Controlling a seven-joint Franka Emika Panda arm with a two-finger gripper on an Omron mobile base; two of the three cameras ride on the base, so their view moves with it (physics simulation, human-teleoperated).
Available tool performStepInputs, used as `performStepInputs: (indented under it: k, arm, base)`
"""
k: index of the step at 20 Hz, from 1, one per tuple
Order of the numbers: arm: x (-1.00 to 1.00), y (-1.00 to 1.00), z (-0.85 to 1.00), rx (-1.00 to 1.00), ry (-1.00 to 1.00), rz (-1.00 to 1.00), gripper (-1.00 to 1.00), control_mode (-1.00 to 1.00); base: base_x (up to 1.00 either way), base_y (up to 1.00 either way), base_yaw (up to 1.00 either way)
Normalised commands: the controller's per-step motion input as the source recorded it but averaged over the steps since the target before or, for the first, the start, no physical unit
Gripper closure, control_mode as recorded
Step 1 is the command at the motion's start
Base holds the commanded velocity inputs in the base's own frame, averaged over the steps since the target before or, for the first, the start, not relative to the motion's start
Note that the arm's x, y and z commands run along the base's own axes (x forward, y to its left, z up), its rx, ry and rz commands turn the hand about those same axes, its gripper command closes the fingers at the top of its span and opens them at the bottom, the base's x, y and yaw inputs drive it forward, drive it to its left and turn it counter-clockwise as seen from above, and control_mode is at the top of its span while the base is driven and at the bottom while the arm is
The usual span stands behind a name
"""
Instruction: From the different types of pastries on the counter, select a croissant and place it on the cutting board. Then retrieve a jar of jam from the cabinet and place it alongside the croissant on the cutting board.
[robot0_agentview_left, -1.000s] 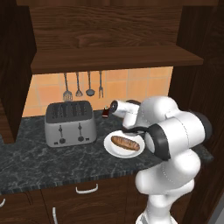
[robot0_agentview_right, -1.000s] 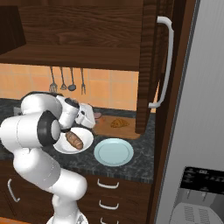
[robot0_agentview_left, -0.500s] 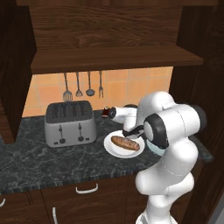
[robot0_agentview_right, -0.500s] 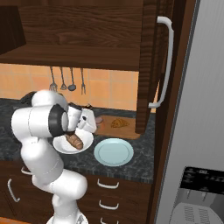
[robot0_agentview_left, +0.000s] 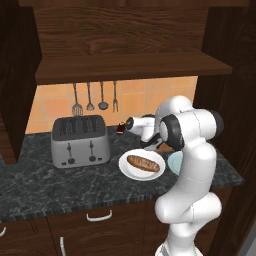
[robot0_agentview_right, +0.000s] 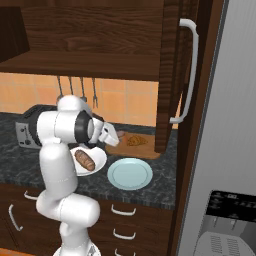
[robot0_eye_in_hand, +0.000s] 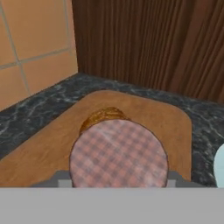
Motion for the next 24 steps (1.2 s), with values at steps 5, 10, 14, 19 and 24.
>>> performStepInputs:
  k: [5, 10, 14, 19, 24]
  arm:
    - [-0.09, -0.36, 0.00, 0.08, -0.02, 0.02, -1.00, -1.00]
    - [-0.26, -0.76, 0.00, 0.24, -0.12, 0.09, -1.00, -1.00]
    - [-0.31, -0.46, 0.07, 0.28, -0.07, 0.01, -1.00, -1.00]
    - [-0.53, -0.46, 0.74, 0.19, -0.11, 0.03, -1.00, -1.00]
    - [-0.70, -0.06, 0.54, 0.00, -0.22, 0.06, -1.00, -1.00]
  base:
    - [0.00, 0.00, 0.00]
    - [0.00, 0.00, 0.00]
    - [0.00, 0.00, 0.00]
    - [0.00, 0.00, 0.00]
    - [0.00, 0.00, 0.00]
